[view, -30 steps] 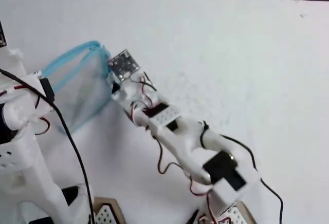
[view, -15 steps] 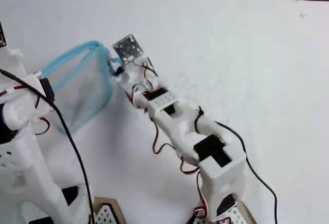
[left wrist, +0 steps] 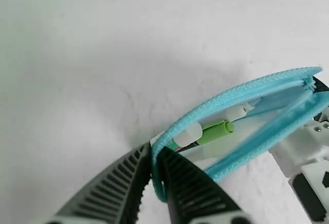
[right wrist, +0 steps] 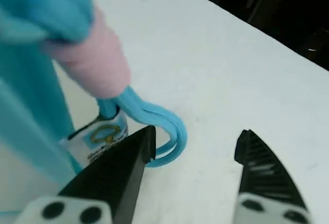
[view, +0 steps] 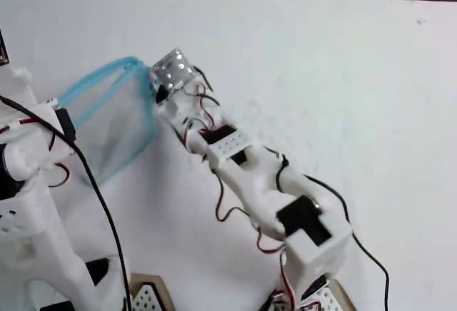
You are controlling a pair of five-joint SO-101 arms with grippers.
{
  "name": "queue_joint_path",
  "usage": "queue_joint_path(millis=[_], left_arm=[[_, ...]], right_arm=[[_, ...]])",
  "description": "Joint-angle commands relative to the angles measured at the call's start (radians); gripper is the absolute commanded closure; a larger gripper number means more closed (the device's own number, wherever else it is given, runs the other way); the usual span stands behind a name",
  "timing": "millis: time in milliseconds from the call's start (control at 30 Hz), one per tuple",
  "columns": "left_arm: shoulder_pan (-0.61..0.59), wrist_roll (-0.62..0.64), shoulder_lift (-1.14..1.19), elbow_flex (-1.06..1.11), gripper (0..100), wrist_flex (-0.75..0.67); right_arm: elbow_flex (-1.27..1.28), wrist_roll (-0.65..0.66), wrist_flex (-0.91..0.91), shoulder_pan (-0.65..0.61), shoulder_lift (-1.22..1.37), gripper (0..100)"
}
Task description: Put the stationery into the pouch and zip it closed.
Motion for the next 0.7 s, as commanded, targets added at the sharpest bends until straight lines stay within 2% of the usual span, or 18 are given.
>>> queue_joint_path(millis=[0, 367, 433, 533, 667], left_arm=[[-0.005, 0.003, -0.001, -0.014, 98, -0.006], [-0.005, 0.003, -0.001, -0.015, 98, -0.006], [-0.005, 0.003, -0.001, -0.015, 98, -0.006], [-0.005, 0.003, -0.001, -0.015, 98, -0.006], [-0.005, 0.003, -0.001, -0.015, 98, -0.006]], right_arm=[[-0.064, 0.012, -0.077, -0.005, 0.070, 75.0], [-0.381, 0.012, -0.084, 0.019, 0.285, 76.1], [-0.385, 0.012, -0.087, 0.021, 0.282, 81.8], [-0.379, 0.012, -0.087, 0.030, 0.259, 97.9], [-0.367, 0.012, -0.082, 0.053, 0.211, 95.0]])
